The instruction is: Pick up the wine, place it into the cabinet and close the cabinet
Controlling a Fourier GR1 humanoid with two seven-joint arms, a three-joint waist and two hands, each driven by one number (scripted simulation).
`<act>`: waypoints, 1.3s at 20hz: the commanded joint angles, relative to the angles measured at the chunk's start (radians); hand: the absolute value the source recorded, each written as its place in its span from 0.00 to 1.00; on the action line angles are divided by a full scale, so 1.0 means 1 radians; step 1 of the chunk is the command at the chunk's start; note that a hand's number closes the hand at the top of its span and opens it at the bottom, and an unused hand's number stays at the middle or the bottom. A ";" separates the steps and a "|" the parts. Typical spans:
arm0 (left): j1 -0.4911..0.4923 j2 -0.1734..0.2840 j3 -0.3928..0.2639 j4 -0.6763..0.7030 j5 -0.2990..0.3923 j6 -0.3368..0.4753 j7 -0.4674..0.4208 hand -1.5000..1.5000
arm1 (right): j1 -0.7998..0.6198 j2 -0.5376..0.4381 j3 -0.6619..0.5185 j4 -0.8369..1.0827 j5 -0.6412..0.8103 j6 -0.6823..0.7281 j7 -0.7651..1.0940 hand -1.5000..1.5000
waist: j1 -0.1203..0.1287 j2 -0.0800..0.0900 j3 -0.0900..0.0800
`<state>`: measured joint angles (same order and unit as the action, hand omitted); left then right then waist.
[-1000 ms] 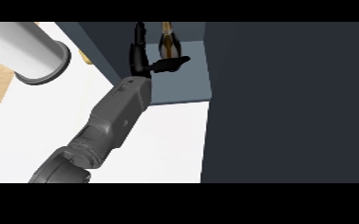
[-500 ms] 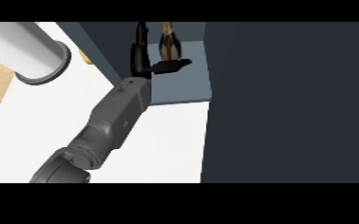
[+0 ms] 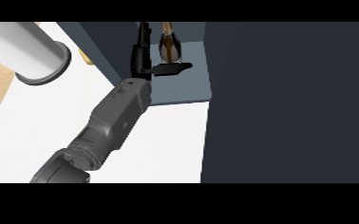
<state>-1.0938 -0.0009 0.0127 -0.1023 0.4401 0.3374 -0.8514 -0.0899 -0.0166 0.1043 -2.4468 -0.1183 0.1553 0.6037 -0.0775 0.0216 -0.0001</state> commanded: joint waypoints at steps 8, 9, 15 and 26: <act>0.091 0.001 -0.015 -0.032 0.104 -0.106 -0.043 0.00 | 0.010 0.016 0.082 -0.043 0.028 -0.065 0.018 0.00 | -0.001 -0.011 -0.001; 0.050 0.001 -0.024 -0.038 0.103 -0.090 0.004 0.00 | 0.033 0.016 0.091 -0.040 0.021 -0.039 0.015 0.00 | 0.011 -0.012 -0.001; 0.131 0.001 -0.151 -0.141 0.214 -0.058 0.017 0.00 | 0.031 0.004 0.045 -0.030 -0.016 -0.019 -0.003 0.00 | 0.000 -0.018 0.000; 0.394 0.001 -0.575 -0.635 0.396 0.216 0.088 0.00 | -0.064 -0.012 0.018 -0.050 0.024 -0.074 0.106 0.00 | 0.056 -0.027 0.000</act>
<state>-0.7764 0.0000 -0.4246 -0.5523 0.7771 0.4249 -0.8028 -0.1199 -0.0259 0.1142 -2.4534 -0.0952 0.1023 0.6535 -0.0390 -0.0014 -0.0002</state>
